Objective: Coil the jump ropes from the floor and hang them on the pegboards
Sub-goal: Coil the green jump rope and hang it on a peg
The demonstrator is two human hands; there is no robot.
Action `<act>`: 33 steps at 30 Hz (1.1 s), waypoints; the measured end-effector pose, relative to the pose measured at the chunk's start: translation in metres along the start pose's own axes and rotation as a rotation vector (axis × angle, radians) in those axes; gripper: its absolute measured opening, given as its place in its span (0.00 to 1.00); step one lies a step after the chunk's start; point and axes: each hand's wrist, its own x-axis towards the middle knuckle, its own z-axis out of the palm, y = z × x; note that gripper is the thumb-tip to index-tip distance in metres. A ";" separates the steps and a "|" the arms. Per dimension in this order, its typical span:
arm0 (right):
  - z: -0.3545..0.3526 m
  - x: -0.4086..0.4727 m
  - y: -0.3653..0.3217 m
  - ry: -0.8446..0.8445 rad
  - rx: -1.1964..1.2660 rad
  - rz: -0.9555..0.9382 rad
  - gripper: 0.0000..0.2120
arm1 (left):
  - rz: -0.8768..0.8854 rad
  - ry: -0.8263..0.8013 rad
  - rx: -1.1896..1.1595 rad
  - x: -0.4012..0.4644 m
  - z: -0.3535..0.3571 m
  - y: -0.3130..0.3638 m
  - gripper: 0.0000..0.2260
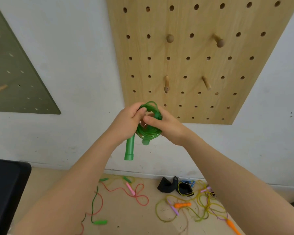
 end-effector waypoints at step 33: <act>-0.265 0.009 -0.090 0.433 -0.429 -0.281 0.08 | 0.120 0.082 -0.507 0.190 0.131 0.119 0.08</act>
